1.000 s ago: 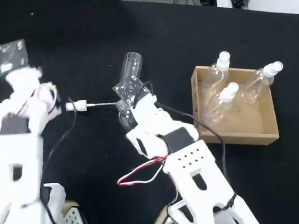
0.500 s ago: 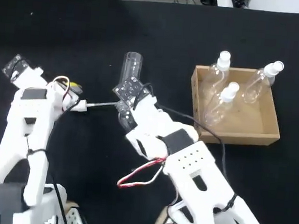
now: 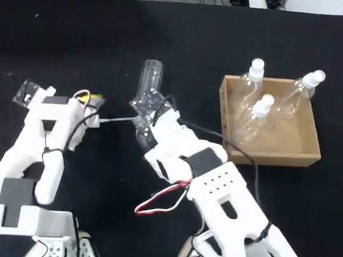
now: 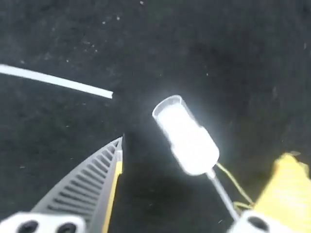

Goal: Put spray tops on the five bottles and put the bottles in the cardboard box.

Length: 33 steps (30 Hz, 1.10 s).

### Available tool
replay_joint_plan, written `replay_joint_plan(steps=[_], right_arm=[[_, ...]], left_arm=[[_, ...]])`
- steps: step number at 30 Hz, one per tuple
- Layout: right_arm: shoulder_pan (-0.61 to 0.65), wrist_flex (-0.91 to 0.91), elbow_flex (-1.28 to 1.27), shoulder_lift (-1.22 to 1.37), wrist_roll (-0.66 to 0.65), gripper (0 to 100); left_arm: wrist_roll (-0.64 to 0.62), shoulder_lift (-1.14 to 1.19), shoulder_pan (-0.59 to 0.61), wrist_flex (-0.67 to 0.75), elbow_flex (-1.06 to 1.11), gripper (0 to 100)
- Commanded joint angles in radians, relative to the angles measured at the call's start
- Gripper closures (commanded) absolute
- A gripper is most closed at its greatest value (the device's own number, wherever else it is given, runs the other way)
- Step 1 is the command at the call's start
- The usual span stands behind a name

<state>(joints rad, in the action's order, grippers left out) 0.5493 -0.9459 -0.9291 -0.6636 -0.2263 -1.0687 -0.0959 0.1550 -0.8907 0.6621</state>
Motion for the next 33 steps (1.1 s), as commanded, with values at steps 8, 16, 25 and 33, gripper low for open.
replay_joint_plan(steps=[8, 16, 25, 33], right_arm=[[-0.014, 0.020, 0.008, -0.035, -0.005, 98.8], [-0.014, 0.020, 0.008, -0.035, -0.005, 98.8], [-0.014, 0.020, 0.008, -0.035, -0.005, 98.8], [-0.015, 0.020, 0.008, -0.035, -0.005, 98.8]], left_arm=[[-0.207, 0.181, -0.015, 0.011, -0.154, 51], [-0.209, 0.193, -0.018, 0.008, -0.165, 87], [-0.005, 0.192, -0.012, -0.051, -0.228, 97], [0.580, 0.204, 0.005, -0.339, -0.432, 97]])
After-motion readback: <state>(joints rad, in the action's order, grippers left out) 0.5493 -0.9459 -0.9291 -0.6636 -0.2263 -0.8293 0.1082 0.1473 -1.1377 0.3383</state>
